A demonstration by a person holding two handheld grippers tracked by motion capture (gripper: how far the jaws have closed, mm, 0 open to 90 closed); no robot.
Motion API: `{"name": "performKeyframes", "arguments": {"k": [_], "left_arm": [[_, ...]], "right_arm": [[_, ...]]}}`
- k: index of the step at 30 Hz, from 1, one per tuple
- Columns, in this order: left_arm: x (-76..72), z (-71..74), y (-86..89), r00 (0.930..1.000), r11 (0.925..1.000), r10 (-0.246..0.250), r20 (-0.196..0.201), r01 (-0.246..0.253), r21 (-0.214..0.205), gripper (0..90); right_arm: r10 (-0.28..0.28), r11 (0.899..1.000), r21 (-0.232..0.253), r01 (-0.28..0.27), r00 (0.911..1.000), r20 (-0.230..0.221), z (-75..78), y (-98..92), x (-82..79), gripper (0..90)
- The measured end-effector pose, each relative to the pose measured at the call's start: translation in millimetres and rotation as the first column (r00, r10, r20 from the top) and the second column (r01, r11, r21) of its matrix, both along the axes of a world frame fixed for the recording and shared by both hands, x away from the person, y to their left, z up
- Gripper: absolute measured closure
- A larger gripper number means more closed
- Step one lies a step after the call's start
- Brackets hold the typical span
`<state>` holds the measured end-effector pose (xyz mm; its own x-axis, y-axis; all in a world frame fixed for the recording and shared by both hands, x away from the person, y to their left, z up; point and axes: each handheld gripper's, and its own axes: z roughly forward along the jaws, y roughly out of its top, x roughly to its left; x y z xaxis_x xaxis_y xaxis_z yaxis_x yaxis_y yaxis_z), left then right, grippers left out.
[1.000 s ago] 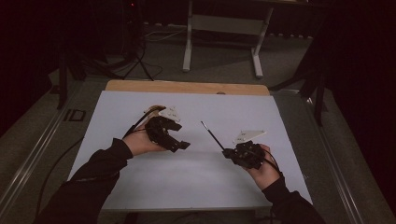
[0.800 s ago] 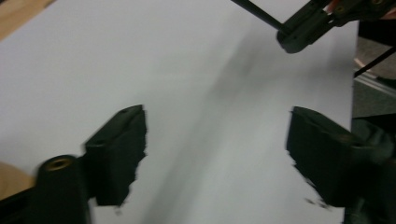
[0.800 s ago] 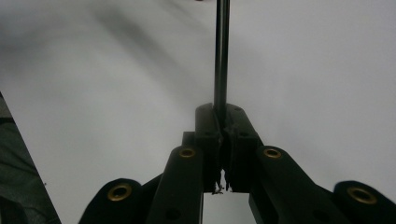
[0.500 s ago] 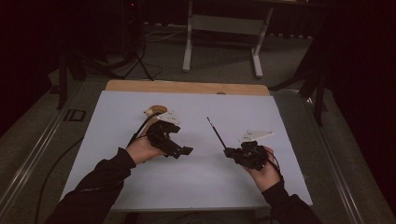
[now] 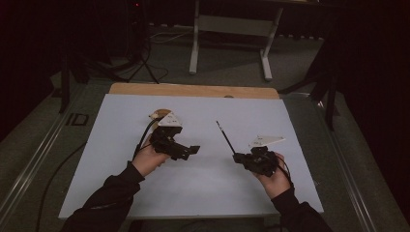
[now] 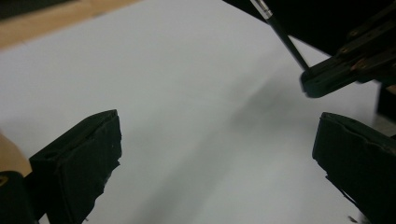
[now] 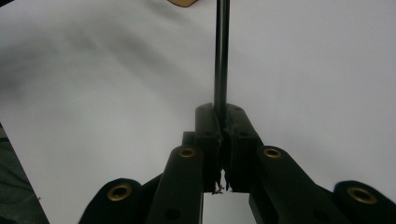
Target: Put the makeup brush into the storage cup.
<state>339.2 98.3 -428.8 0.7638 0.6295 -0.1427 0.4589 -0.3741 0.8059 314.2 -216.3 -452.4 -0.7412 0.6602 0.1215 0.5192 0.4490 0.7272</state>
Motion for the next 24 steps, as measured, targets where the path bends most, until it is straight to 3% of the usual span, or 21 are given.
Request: {"name": "performKeyframes", "arguments": {"k": [5,7,12,14,18,24], "left_arm": [[-3.4,4.2,-4.6,1.0,0.9996,-0.004,-0.002,0.004,-0.028,1.5],[-3.5,5.6,-6.5,0.9995,0.9989,-0.02,-0.025,0.018,-0.044,1.4],[-2.2,6.1,-9.0,0.9971,0.9988,0.007,-0.076,-0.01,-0.047,1.9],[-2.6,5.8,-9.4,0.9972,0.9985,-0.012,-0.074,0.008,-0.055,1.8],[-4.7,7.2,-13.8,0.9972,0.9993,-0.025,-0.07,0.023,-0.029,1.7],[-6.4,17.4,-21.6,0.998,0.9977,-0.014,-0.062,0.009,-0.067,2.9]], "right_arm": [[-0.009,1.0,0.003,0.009,0.9999,0.008,0.6,-1.3,0.2,85.5],[-0.012,1.0,0.005,0.012,0.9999,0.01,1.0,-1.9,0.2,85.5],[-0.009,1.0,-0.012,0.009,0.9996,0.026,0.8,-2.0,-0.3,85.5],[-0.011,1.0,-0.012,0.011,0.9996,0.026,0.7,-2.4,-0.1,85.5],[-0.014,1.0,-0.01,0.014,0.9996,0.026,0.7,-3.1,0.4,85.5],[-0.008,0.999,-0.043,0.01,0.9985,0.055,0.2,-0.2,-0.4,85.5]]}}
